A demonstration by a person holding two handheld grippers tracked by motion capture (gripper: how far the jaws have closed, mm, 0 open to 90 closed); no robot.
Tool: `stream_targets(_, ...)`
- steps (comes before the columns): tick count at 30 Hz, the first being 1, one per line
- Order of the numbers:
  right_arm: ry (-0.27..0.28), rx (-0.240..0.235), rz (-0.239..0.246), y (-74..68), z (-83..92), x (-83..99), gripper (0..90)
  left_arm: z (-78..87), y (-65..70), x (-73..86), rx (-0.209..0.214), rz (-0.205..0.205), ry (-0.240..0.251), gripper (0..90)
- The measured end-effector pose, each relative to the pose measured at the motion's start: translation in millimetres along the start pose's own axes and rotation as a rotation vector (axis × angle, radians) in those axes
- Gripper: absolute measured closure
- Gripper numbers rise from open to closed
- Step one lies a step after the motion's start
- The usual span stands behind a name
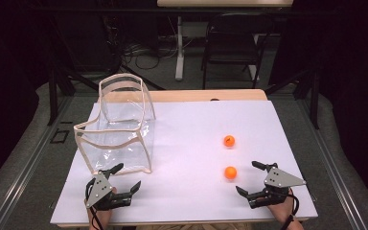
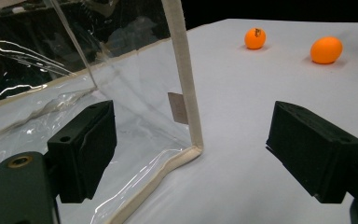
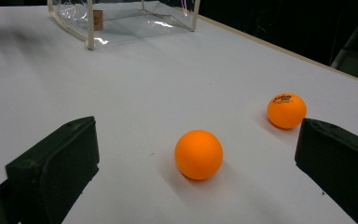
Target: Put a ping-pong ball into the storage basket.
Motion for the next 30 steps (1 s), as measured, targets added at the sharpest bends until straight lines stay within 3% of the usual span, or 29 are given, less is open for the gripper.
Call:
stream_targets(13,0.000,-0.002,-0.012,0.6,4.1,0.8,0.0,-3.0,1.9,-0.9,0.011,-0.015,-0.005,15.5)
stream_targets(17,-0.004,-0.003,-0.023,1.1,3.8,0.1,0.0,-3.1,-0.4,0.5,0.003,-0.004,-0.006,15.4)
stream_targets(30,-0.052,-0.007,-0.023,0.9,-3.3,-6.6,0.0,1.6,-3.6,1.4,0.001,-0.004,0.004,15.5)
Point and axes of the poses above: each handheld gripper's, and its own axes: z roughly backward along the jaws, x roughly out of its underside, y roughly to its right, the point moved 3 cm from there along -z, roughly forward along the jaws, and after that the axes turned 11 degrees about -x, right-handed, at the moved point
